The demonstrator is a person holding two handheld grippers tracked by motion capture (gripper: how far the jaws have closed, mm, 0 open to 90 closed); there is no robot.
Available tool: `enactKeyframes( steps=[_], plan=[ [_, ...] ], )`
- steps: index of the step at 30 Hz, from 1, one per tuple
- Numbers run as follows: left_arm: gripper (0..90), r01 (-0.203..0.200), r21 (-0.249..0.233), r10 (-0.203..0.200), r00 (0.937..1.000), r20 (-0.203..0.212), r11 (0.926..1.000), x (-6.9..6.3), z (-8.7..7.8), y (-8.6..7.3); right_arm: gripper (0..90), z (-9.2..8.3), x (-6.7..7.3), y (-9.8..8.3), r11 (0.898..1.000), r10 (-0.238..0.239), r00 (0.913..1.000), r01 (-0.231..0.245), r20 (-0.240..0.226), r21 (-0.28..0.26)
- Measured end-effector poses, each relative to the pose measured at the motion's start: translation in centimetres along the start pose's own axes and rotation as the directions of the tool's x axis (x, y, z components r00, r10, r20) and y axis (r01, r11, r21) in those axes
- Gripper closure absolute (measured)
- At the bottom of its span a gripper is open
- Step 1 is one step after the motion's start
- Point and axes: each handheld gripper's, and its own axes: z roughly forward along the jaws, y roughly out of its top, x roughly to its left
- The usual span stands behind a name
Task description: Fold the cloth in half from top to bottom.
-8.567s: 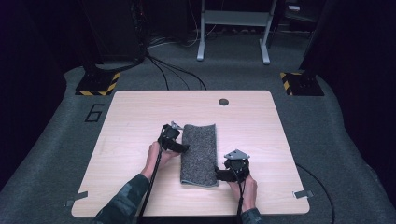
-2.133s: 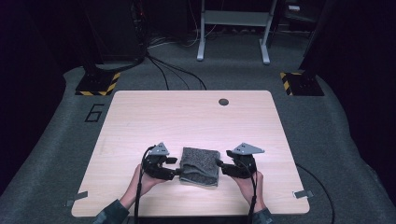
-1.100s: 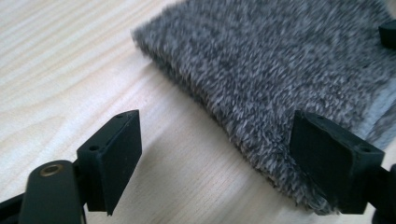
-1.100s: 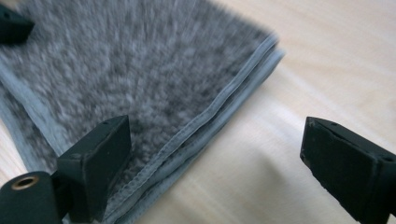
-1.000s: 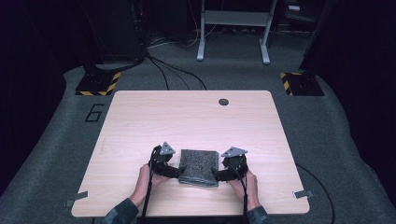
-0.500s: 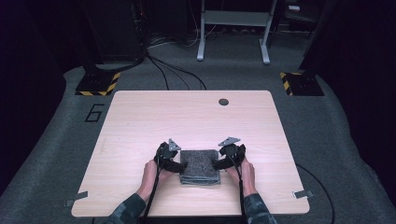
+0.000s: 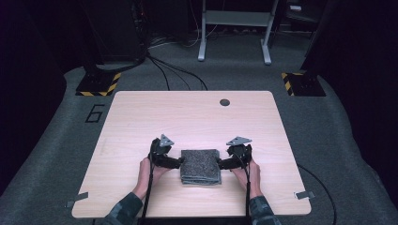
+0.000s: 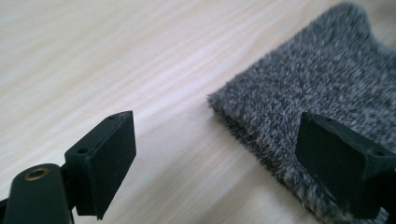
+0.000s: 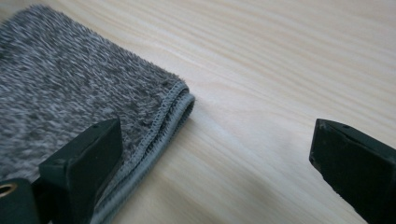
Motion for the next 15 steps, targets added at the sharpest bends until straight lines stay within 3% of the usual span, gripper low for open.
enactKeyframes(
  steps=[5,15],
  plan=[
    [8.9,0.0,-0.014,-0.001,0.9995,-0.031,0.9999,1.1,-2.4,-0.8,2.3,-2.7,-0.6,-0.6,0.998,0.009,0.9999,-0.009,-0.011,-0.056],
    [6.8,0.022,-0.011,-0.023,0.994,-0.107,0.9997,3.3,-6.5,-4.6,2.5,-7.3,-2.6,-3.6,0.997,0.02,0.9977,-0.014,0.065,-0.081]
  ],
)
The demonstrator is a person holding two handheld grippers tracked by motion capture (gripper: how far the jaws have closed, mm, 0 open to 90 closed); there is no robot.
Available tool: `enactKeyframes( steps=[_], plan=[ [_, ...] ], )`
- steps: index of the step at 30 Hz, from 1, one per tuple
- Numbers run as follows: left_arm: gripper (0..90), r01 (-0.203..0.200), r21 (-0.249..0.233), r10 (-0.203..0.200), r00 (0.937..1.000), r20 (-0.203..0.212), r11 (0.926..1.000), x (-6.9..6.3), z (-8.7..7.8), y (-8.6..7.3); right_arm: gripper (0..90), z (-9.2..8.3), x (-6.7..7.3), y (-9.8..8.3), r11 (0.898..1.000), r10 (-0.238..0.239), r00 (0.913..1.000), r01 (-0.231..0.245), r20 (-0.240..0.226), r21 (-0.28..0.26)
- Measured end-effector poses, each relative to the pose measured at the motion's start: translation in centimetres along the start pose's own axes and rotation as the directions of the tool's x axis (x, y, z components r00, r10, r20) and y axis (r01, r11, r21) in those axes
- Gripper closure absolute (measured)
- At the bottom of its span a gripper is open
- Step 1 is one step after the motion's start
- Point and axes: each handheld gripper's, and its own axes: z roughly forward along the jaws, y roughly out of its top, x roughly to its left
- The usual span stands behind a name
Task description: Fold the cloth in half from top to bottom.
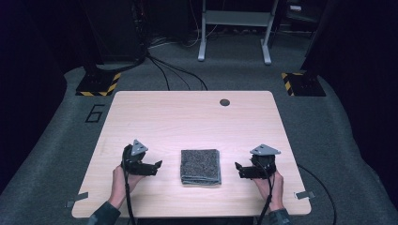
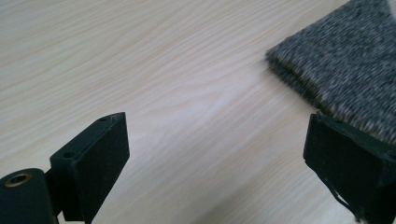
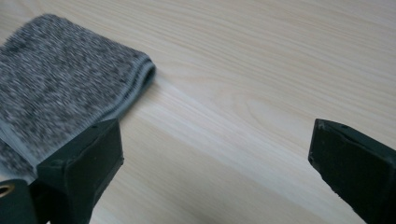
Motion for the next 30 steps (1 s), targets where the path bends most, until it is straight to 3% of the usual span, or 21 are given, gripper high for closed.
enactKeyframes(
  steps=[5,10,12,17,20,22,24,30],
  plan=[
    [6.1,0.073,0.014,-0.073,0.9964,-0.043,0.9972,1.8,-0.6,-2.8,2.0,-1.1,-2.0,-2.3,0.999,0.037,0.998,-0.038,0.051,0.02],
    [6.5,0.105,0.04,-0.101,0.9893,-0.106,0.9936,3.7,-0.4,-5.3,0.0,-1.5,-4.7,-4.7,0.994,0.087,0.9937,-0.092,0.071,0.063],
    [6.0,0.136,0.058,-0.129,0.9859,-0.106,0.9891,4.4,-0.4,-5.9,0.0,-1.6,-5.6,-5.6,0.991,0.111,0.9898,-0.118,0.089,0.071],
    [6.3,0.148,0.064,-0.139,0.9832,-0.118,0.987,5.2,-0.4,-6.6,0.0,-1.6,-7.2,-7.4,0.983,0.157,0.9822,-0.165,0.103,0.079],
    [6.1,0.16,0.06,-0.152,0.9806,-0.124,0.9853,5.3,-0.4,-6.8,0.0,-1.4,-7.7,-8.3,0.982,0.162,0.979,-0.173,0.124,0.081],
    [5.8,0.151,0.057,-0.143,0.9813,-0.129,0.9869,5.3,-0.3,-6.9,0.0,-1.2,-7.8,-8.3,0.978,0.175,0.9776,-0.186,0.118,0.094],
    [6.1,0.14,0.052,-0.132,0.9815,-0.139,0.9887,5.2,-0.2,-7.0,0.2,-0.9,-7.7,-8.2,0.98,0.158,0.9779,-0.172,0.138,0.1],
    [4.7,0.168,0.026,-0.163,0.9788,-0.124,0.9855,5.4,-0.1,-7.4,0.0,-0.9,-7.8,-8.5,0.983,0.154,0.9816,-0.164,0.113,0.087]
  ],
)
